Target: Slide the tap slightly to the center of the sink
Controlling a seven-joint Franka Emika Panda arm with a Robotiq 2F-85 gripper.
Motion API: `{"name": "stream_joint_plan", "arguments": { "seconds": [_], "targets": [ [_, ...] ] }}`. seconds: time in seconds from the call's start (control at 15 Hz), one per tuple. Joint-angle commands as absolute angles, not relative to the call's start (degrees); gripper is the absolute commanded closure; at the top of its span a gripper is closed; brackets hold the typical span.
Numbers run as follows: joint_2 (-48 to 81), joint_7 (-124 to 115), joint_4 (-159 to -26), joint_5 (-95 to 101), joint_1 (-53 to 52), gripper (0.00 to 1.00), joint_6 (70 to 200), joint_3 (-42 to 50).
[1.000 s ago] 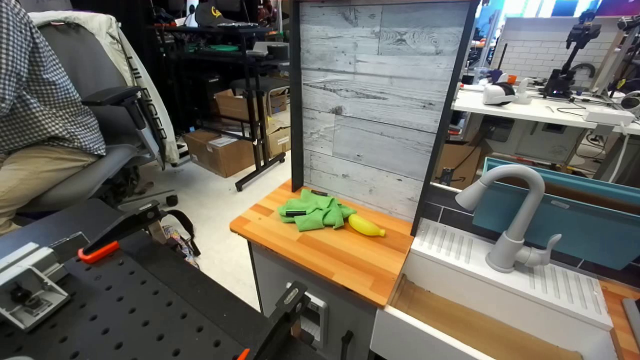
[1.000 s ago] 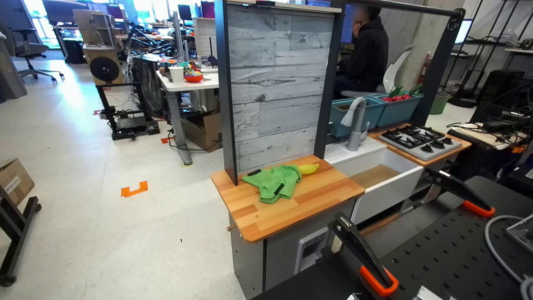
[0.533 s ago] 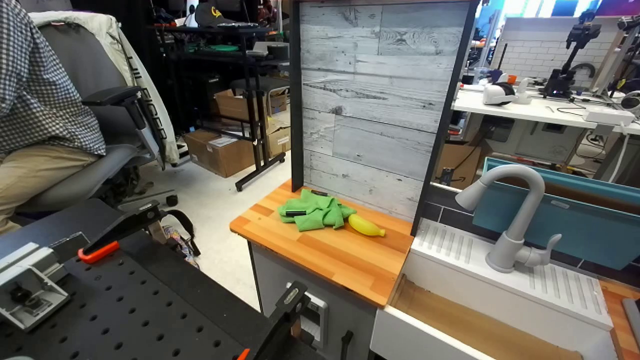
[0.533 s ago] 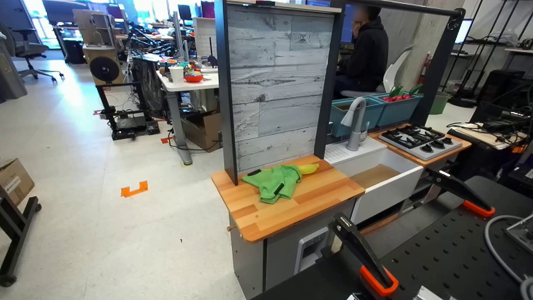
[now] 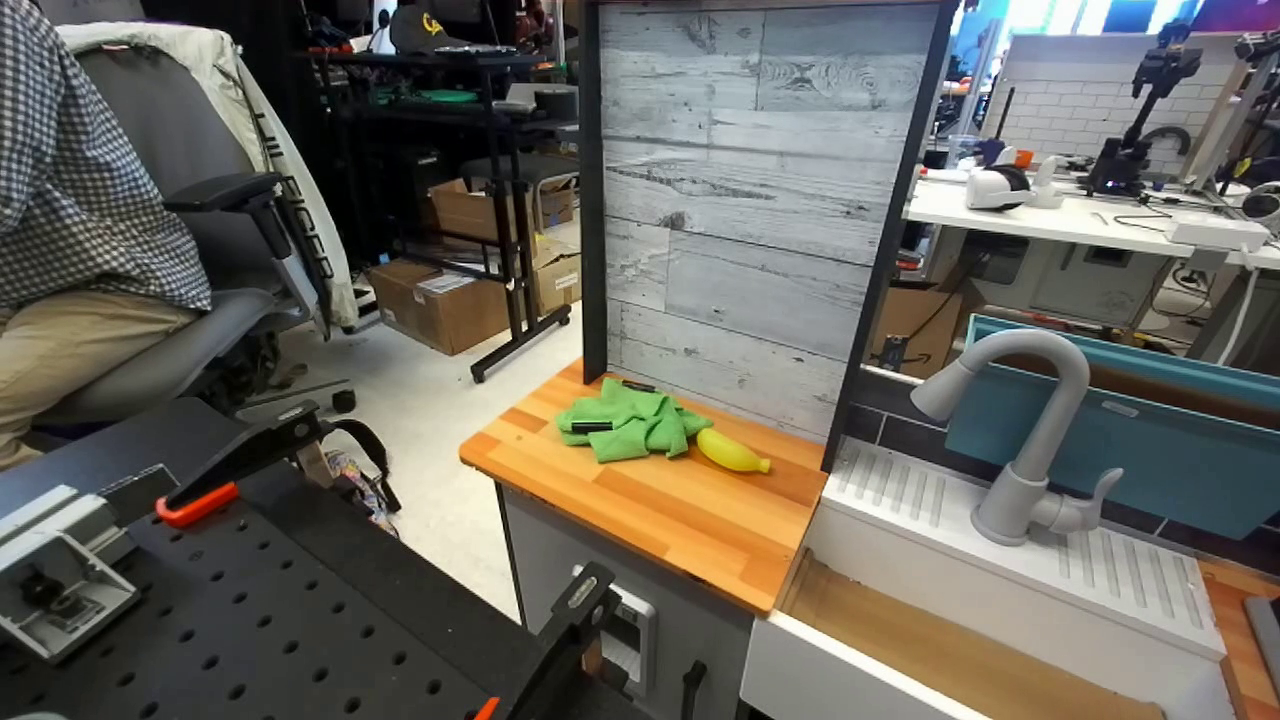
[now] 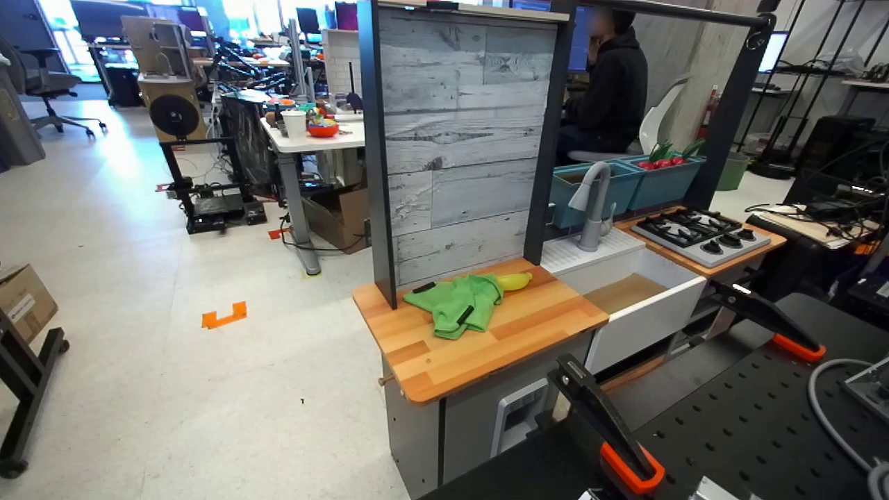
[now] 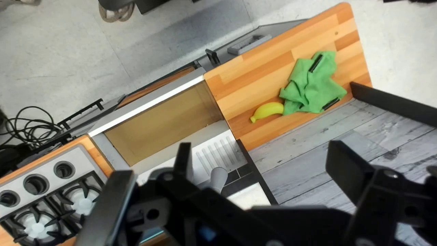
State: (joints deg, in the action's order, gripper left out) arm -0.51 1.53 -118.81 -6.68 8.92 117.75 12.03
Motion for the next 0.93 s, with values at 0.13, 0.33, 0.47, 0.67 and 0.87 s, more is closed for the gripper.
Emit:
{"name": "stream_joint_plan", "arguments": {
  "seconds": [0.13,0.33,0.47,0.67,0.87],
  "targets": [
    [15.8,-4.5,-108.8,-11.8,9.4,0.00,127.3,10.0],
    [23.1,-7.5,-103.4,-12.7,10.1,0.00,129.2,9.7],
    [27.4,-9.2,-99.6,-13.3,10.8,0.00,129.6,9.7],
    [33.0,-11.8,-93.6,-14.3,12.1,0.00,128.7,9.6],
    [37.7,-14.7,-88.3,-15.4,13.3,0.00,129.0,9.5]
  ]
}}
